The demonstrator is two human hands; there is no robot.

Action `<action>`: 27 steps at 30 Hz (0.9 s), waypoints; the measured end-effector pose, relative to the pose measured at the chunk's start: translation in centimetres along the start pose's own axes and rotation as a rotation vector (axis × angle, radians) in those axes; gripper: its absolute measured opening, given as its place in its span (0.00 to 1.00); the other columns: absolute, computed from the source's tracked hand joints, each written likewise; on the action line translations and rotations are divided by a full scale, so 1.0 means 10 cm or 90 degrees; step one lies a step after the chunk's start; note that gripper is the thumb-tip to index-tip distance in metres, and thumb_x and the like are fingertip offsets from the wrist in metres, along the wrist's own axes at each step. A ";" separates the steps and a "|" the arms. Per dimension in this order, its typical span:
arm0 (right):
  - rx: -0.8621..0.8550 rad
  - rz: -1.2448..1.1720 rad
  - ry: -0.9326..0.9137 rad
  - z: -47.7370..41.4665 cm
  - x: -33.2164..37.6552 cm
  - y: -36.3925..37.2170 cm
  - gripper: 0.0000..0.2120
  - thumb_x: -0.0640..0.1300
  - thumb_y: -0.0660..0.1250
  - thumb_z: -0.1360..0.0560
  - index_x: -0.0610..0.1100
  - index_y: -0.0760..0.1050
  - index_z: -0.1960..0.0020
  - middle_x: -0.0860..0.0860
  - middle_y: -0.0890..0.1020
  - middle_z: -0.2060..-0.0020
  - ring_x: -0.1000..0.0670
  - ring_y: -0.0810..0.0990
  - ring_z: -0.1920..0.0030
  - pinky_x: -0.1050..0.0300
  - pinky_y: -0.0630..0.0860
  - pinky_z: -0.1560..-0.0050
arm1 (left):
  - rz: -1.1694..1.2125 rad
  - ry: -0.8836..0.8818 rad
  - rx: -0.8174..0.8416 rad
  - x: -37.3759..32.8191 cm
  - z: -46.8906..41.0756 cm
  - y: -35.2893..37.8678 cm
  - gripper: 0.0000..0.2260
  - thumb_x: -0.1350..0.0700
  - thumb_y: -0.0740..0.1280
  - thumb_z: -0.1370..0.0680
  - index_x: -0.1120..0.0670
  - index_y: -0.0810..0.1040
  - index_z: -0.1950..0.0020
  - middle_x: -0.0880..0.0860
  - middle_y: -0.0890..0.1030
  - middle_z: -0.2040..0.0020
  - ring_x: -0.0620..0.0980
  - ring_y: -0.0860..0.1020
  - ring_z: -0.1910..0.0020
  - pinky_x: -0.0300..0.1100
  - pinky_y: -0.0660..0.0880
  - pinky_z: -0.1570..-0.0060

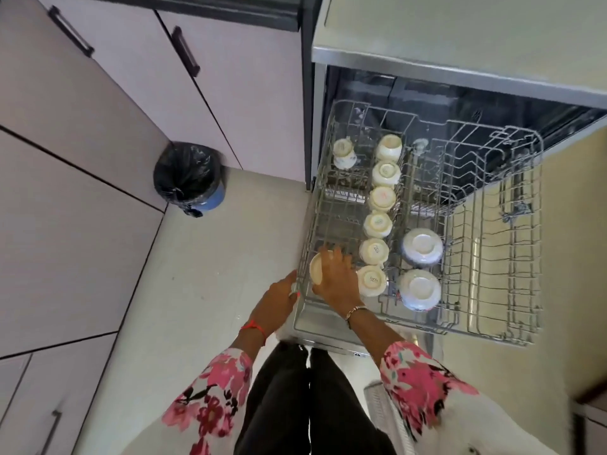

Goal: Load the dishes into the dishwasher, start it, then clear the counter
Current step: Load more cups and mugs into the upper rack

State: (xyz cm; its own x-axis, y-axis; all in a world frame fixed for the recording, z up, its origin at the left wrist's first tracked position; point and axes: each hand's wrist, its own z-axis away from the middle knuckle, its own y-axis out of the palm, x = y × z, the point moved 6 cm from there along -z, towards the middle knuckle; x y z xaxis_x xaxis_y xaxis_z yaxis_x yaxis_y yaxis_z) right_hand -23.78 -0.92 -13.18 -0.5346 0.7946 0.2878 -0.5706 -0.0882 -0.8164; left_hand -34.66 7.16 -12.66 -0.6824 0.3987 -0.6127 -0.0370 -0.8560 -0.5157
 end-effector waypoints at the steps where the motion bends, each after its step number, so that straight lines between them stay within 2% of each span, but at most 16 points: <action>1: 0.007 0.003 0.000 -0.04 0.01 0.03 0.39 0.49 0.71 0.30 0.45 0.53 0.26 0.41 0.59 0.30 0.37 0.61 0.32 0.45 0.72 0.39 | 0.007 0.000 -0.004 0.00 -0.01 0.00 0.23 0.61 0.58 0.20 0.55 0.58 0.26 0.58 0.71 0.32 0.55 0.72 0.35 0.44 0.66 0.34; 10: 0.060 -0.006 0.002 -0.20 -0.04 0.27 0.38 0.47 0.70 0.29 0.45 0.54 0.26 0.41 0.58 0.29 0.36 0.54 0.28 0.43 0.73 0.39 | -0.008 -0.004 -0.020 0.03 -0.05 0.02 0.20 0.62 0.56 0.20 0.56 0.60 0.27 0.59 0.75 0.36 0.56 0.74 0.38 0.45 0.68 0.36; 15: 0.065 -0.020 -0.004 -0.20 -0.08 0.32 0.40 0.48 0.72 0.30 0.45 0.53 0.26 0.42 0.59 0.29 0.37 0.56 0.29 0.43 0.73 0.39 | -0.038 -0.002 0.007 0.03 -0.03 0.03 0.21 0.61 0.55 0.19 0.56 0.58 0.26 0.59 0.75 0.36 0.56 0.75 0.39 0.44 0.70 0.38; 20: 0.103 -0.047 0.003 -0.18 -0.06 0.23 0.41 0.51 0.70 0.29 0.45 0.50 0.25 0.42 0.58 0.29 0.38 0.57 0.29 0.41 0.72 0.38 | -0.058 0.002 0.029 0.05 0.04 -0.03 0.20 0.60 0.56 0.19 0.54 0.61 0.28 0.59 0.75 0.37 0.56 0.75 0.39 0.46 0.71 0.38; 23: 0.074 -0.103 0.046 -0.18 -0.02 0.04 0.41 0.53 0.68 0.28 0.45 0.48 0.24 0.40 0.57 0.29 0.36 0.59 0.29 0.40 0.69 0.36 | -0.056 0.007 0.027 0.04 0.11 -0.18 0.19 0.60 0.56 0.19 0.55 0.63 0.29 0.58 0.75 0.36 0.55 0.74 0.38 0.45 0.70 0.37; 27: 0.005 -0.142 0.035 -0.30 0.26 -0.42 0.38 0.51 0.64 0.26 0.42 0.47 0.25 0.39 0.60 0.30 0.37 0.63 0.31 0.42 0.69 0.36 | -0.056 0.017 -0.016 0.06 0.15 -0.59 0.16 0.59 0.57 0.20 0.55 0.68 0.31 0.57 0.76 0.38 0.54 0.75 0.40 0.43 0.70 0.41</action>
State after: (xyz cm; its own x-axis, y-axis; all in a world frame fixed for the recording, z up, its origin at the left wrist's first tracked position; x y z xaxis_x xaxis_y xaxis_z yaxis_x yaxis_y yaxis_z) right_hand -20.93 3.27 -10.50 -0.3596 0.8264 0.4334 -0.6765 0.0890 -0.7311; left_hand -35.97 11.92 -9.11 -0.6572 0.4816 -0.5798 -0.0784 -0.8088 -0.5828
